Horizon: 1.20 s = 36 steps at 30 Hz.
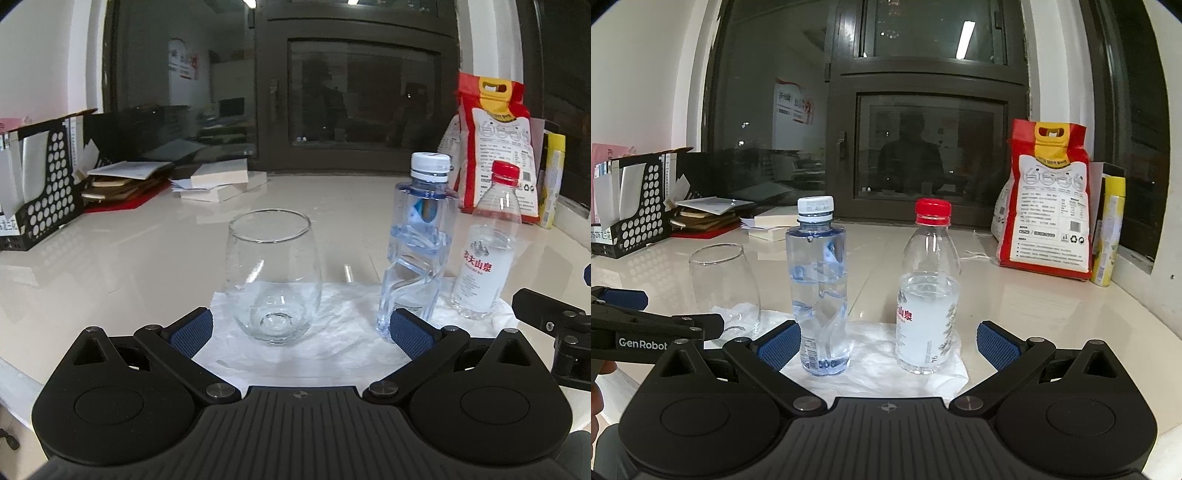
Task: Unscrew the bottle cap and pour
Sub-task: 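Move the left gripper to the blue-labelled bottle and close around it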
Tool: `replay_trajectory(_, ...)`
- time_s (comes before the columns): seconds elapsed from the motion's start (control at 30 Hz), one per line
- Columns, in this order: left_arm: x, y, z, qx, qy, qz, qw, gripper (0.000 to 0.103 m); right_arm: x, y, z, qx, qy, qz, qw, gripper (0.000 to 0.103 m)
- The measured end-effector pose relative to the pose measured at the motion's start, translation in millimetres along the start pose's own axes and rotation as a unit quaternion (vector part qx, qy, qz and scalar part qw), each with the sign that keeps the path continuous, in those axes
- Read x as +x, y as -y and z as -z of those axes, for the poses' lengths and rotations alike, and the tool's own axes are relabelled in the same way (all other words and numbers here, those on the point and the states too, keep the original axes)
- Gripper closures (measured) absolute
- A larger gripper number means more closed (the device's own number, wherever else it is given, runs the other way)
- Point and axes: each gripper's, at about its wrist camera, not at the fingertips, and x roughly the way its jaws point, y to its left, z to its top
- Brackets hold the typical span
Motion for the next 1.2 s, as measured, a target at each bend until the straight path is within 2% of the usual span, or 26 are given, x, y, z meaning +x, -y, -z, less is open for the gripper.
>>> replay_trajectory(0.27,2,13,0,0.016,0.008,0.016,0.9997,0.000,-5,15,4,0.009,-0.002,0.017,1.000,0.000)
replay_trajectory(0.67,19,45,-9,0.054,0.040,0.073,0.9951,0.000,-14,40,11,0.024,-0.006,0.046,0.999,0.000)
replay_trajectory(0.87,33,64,-13,0.072,0.048,0.092,0.9920,0.006,-19,52,15,0.030,-0.009,0.060,0.998,0.000)
replay_trajectory(0.9,36,66,-13,0.072,0.046,0.093,0.9920,0.011,-19,53,15,0.030,-0.009,0.062,0.998,0.000)
replay_trajectory(1.2,58,74,-15,0.057,0.052,0.105,0.9915,0.024,-21,62,19,0.033,-0.015,0.077,0.996,0.000)
